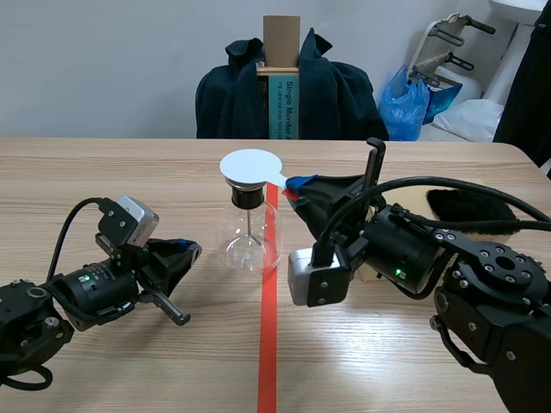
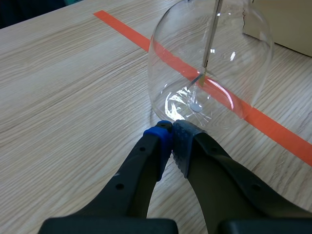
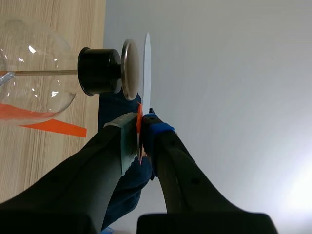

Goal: Do the electroscope experiment.
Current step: 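Move the plate toward and away from the electroscope, then put the plate down on the right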

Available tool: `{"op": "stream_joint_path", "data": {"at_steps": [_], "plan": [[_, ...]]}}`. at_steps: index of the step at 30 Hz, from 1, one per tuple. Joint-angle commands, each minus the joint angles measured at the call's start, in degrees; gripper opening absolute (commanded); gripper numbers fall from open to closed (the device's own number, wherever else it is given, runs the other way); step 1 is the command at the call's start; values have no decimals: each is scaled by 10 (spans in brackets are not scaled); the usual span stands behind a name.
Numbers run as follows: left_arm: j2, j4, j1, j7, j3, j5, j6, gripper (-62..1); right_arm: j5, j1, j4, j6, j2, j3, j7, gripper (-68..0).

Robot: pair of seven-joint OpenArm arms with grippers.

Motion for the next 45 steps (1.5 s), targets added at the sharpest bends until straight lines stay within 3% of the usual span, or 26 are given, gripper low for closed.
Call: {"op": "stream_joint_path", "data": {"at_steps": [1,7,20,27,38,41,45], "plan": [[2,12,-9,-10,0,-4,-1,-579,6,8,6,-5,-2,5,2,-669],[2,12,-9,-10,0,-4,-1,-579,6,8,6,-9,-2,5,-33,-669],[2,12,-9,-10,0,-4,-1,-579,9,8,6,-14,-2,5,-239,-669],[2,12,-9,-10,0,-4,-1,-579,9,4,7,-99,3,5,-262,-669],[1,12,-8,-9,0,-3,-1,-574,26,-91,11,-173,68,5,-286,-669],[-9,24,2,-10,0,-3,-2,-481,39,-116,11,-177,81,5,-298,-669],[-48,88,40,-10,0,6,-2,-291,70,-125,11,-176,86,5,-316,-669]]}}
